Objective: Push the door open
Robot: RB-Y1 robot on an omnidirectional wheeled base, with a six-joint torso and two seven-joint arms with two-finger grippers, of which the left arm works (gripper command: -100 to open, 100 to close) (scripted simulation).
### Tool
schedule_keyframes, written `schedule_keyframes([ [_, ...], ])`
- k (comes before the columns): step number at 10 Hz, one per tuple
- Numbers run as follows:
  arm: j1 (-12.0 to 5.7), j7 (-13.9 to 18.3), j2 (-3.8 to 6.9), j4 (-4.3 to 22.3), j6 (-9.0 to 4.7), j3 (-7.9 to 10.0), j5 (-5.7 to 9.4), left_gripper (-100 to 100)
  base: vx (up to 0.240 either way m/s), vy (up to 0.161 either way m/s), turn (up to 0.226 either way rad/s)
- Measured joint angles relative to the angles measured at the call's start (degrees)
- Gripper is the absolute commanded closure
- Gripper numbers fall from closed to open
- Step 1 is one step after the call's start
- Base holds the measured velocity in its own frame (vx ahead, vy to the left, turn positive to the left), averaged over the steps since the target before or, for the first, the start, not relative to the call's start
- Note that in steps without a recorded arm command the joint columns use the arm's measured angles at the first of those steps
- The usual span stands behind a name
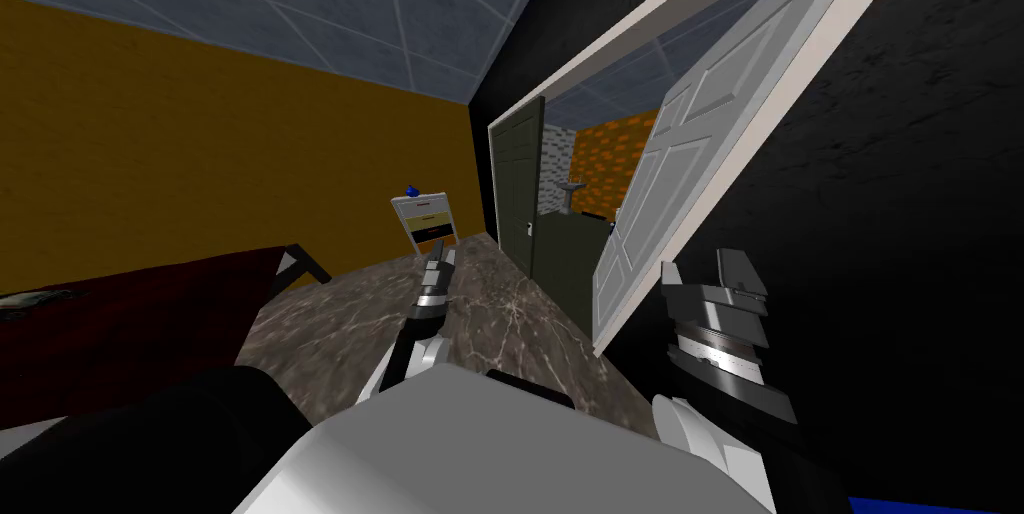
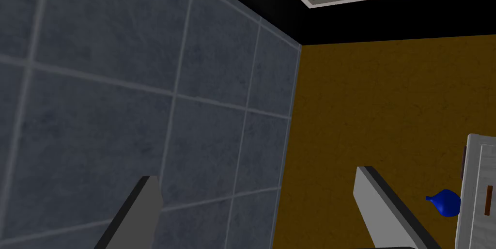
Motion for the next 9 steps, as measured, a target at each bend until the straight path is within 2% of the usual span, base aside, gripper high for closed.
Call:
schedule_keyframes([
  [5, -2.37, 0.93, 0.94, 4.72, -0.62, -0.38, -0.21, -100, 0.107, 0.047, -0.068],
  [9, -4.62, 1.95, 1.77, 10.32, -2.16, -0.77, -0.41, -100, 0.1, 0.048, -0.097],
])
